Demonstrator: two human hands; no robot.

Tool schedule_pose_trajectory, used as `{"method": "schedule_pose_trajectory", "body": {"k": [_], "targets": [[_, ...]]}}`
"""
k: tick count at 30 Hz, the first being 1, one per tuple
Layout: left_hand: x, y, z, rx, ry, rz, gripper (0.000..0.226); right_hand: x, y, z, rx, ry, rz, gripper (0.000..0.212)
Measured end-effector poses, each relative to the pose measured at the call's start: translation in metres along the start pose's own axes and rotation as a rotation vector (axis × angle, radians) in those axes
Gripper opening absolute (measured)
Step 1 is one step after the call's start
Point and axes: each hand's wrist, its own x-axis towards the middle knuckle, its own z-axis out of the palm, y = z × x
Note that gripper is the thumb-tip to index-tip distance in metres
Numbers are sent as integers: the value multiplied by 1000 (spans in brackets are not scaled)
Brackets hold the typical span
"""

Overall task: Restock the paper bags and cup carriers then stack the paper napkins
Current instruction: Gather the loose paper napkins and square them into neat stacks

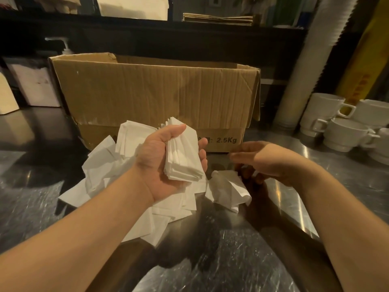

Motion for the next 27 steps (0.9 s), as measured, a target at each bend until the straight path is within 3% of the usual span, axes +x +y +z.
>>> {"method": "schedule_pose_trajectory", "body": {"k": [3,6,7,11,15,17,20,24,27], "targets": [[0,0,0,1,-1,1,45,-15,-5,-9,-107,-71,-111,29],[1,-1,1,9,0,4,47,-31,-17,-6,-179,-161,-136,71],[1,-1,1,13,-1,5,48,-33,-20,0,-227,-171,-139,77],[1,-1,1,15,2,10,49,-24,-26,29,-453,-65,-121,54],[1,0,1,20,9,15,46,-12,-24,21,-411,68,-25,37],[2,0,0,29,3,13,48,-11,-25,16,-298,114,-45,28],[4,1,-3,21,-35,-6,59,-17,-19,14,175,207,-122,10],[4,0,-5,58,-56,-16,67,-28,-21,7,680,30,-197,12],[4,1,-5,80,-105,-15,61,-33,-24,2,827,-33,-221,15]]}}
